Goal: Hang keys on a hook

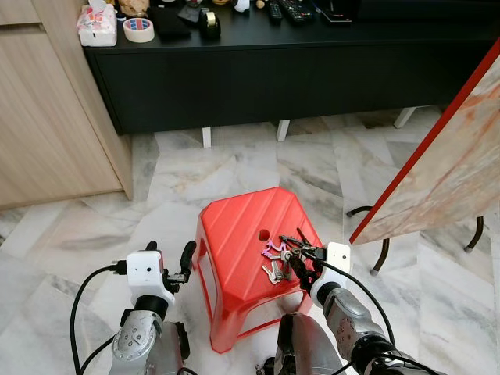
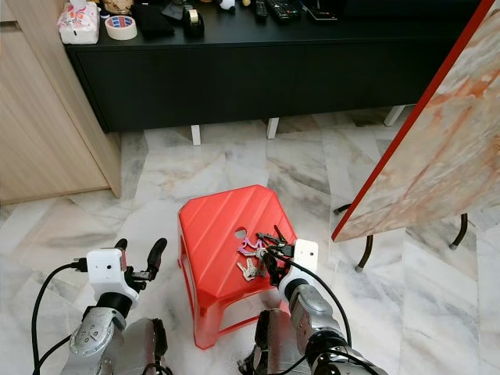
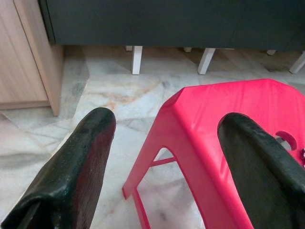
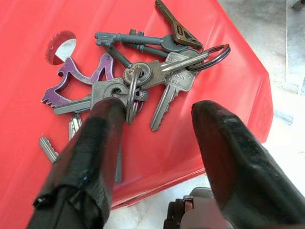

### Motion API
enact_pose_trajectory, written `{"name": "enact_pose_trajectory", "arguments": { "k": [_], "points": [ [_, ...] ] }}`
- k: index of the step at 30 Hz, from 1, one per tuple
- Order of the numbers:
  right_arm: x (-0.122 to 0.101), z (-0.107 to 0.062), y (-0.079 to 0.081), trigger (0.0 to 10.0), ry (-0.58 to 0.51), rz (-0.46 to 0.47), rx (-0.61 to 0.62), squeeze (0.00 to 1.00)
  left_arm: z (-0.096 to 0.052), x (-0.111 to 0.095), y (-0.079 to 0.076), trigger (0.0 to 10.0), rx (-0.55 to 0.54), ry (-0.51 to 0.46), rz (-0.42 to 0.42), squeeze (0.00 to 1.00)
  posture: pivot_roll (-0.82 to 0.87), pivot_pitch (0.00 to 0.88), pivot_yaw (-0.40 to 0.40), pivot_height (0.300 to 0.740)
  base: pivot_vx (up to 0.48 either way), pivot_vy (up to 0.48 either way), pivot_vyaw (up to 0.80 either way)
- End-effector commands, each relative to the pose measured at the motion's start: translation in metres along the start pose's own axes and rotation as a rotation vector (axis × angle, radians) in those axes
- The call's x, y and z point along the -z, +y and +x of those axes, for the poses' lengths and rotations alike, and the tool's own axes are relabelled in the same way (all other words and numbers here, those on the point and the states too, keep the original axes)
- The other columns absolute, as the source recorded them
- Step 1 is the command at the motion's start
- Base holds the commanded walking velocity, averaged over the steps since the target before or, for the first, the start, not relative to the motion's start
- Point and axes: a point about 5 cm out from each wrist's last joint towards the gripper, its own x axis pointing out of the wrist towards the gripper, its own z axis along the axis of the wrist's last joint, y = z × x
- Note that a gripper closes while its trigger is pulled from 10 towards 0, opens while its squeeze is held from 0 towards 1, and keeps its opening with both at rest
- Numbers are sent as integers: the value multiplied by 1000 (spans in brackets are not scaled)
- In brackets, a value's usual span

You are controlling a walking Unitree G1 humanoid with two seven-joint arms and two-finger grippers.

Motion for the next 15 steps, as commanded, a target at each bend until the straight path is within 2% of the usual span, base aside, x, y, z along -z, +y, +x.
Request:
{"name": "enact_pose_trajectory", "arguments": {
  "k": [1, 11, 15],
  "points": [
    [9, -3, -6, 0, 26, 4, 16, 0, -2, 0, -4, 10000, 26, 9, 31, 0, 75, 200, -146, 606, 0, 0, 0],
    [11, -3, -3, 0, 34, -1, 3, 0, 1, -4, -3, 10000, 32, 1, 62, 0, 71, 202, -143, 606, 0, 0, 0],
    [12, -3, -3, 0, 37, -9, 1, 0, 0, -4, -7, 10000, 54, -1, 93, 0, 74, 202, -141, 606, 0, 0, 0]
  ]
}}
